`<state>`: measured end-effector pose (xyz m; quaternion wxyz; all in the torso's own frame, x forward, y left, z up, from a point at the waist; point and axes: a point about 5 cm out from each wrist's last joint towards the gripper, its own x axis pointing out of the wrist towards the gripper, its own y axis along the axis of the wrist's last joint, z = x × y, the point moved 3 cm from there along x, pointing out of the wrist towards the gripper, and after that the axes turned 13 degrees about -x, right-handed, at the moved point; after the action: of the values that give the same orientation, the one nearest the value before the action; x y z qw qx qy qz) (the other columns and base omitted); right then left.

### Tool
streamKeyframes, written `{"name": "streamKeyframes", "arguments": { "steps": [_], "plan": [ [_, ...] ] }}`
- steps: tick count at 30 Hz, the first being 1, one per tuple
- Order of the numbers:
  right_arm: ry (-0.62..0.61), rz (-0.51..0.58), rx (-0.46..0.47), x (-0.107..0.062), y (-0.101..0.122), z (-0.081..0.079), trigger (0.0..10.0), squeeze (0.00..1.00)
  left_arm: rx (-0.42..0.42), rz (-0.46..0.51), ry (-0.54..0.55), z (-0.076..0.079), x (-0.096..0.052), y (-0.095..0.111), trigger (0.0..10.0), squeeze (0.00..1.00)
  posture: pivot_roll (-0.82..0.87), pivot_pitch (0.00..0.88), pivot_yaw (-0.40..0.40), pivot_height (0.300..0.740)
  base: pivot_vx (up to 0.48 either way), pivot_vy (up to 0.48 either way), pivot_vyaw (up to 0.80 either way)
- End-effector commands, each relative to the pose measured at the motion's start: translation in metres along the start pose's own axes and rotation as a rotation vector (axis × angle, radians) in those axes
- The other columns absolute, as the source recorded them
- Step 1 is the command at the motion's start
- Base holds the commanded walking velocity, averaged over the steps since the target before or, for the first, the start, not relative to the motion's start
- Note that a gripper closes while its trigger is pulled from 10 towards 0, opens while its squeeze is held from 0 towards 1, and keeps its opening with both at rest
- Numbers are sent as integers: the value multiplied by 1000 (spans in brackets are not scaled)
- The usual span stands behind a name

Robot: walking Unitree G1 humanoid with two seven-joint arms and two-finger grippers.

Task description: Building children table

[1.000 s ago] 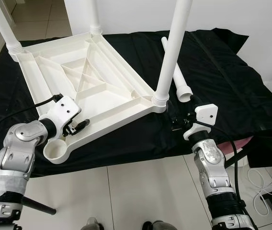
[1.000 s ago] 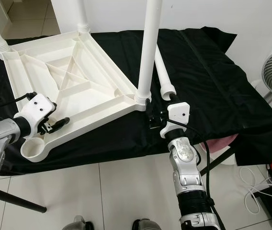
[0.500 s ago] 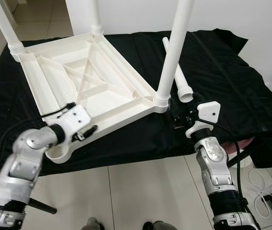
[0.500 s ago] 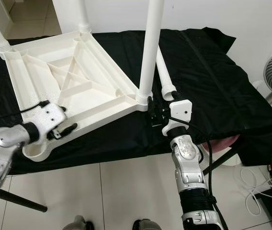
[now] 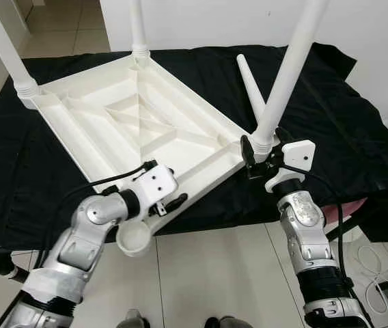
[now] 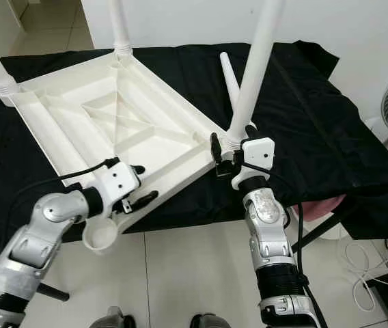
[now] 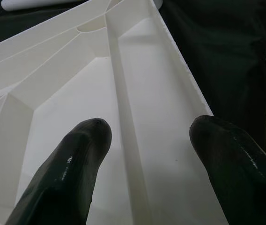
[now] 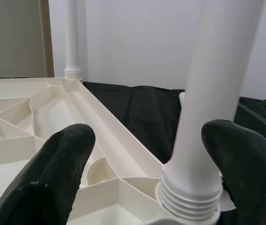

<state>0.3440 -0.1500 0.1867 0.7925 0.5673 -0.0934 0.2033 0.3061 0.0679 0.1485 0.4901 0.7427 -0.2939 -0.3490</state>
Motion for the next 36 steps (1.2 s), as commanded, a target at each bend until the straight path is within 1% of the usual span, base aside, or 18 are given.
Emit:
{"name": "streamKeyframes", "arguments": {
  "steps": [1,3,4,6,7,9,11,12,13,15,19,21,23,24,26,32,33,36],
  "plan": [
    [-1,-9,1,0,-3,0,10000,0,-6,0,-40,11,10,2,10000,0,-3,88,1,740,0,0,0],
    [-3,-9,1,0,-3,0,10000,0,-15,25,-9,4,11,7,10000,0,-2,87,1,740,0,0,0],
    [-3,-9,1,0,-3,0,10000,0,-15,25,-9,4,11,7,10000,0,-2,87,1,740,0,0,0],
    [-1,-11,2,0,-3,-2,10000,0,-22,47,22,-10,5,12,10000,0,0,85,3,740,0,0,0],
    [-1,-11,2,0,-3,-2,10000,0,-22,47,22,-10,5,12,10000,0,0,85,3,740,0,0,0],
    [1,-12,3,-1,-4,-2,10000,0,-26,54,30,-17,1,14,10000,0,1,85,3,740,0,0,0],
    [7,-16,6,-3,-5,-4,10000,0,-36,67,57,-39,-13,18,10000,0,4,83,3,740,0,0,0],
    [9,-18,7,-3,-6,-5,10000,0,-23,55,65,-48,-19,17,10000,0,3,83,2,740,0,0,0],
    [9,-18,7,-3,-6,-5,10000,0,-23,55,65,-48,-19,17,10000,0,3,83,2,740,0,0,0],
    [11,-20,10,-4,-6,-6,10000,0,10,12,86,-61,-28,11,10000,0,3,81,1,740,0,0,0],
    [15,-20,11,-6,-6,-6,10000,0,49,-30,91,-69,-34,4,10000,0,2,79,-3,740,0,0,0],
    [26,-22,11,-7,-6,-8,10000,0,72,-89,64,-75,-43,-3,10000,0,1,76,-6,740,0,0,0],
    [37,-24,12,-9,-7,-10,10000,0,77,-168,-1,-74,-52,-15,10000,0,2,71,-7,740,0,0,0],
    [37,-24,12,-9,-7,-10,10000,0,77,-168,-1,-74,-52,-15,10000,0,2,71,-7,740,0,0,0],
    [43,-25,12,-9,-7,-11,10000,0,66,-213,-25,-74,-55,-23,10000,0,0,69,-8,740,0,0,0],
    [45,-25,13,-8,-7,-11,10000,0,29,-223,-63,-74,-57,-25,10000,0,0,72,-9,740,0,0,0],
    [45,-25,12,-8,-7,-11,10000,0,24,-225,-72,-75,-57,-25,10000,1000,0,74,-11,740,0,0,0],
    [46,-24,11,-8,-7,-11,10000,0,45,-231,-78,-77,-57,-26,10000,1000,-1,78,-14,740,0,0,0]
  ]
}}
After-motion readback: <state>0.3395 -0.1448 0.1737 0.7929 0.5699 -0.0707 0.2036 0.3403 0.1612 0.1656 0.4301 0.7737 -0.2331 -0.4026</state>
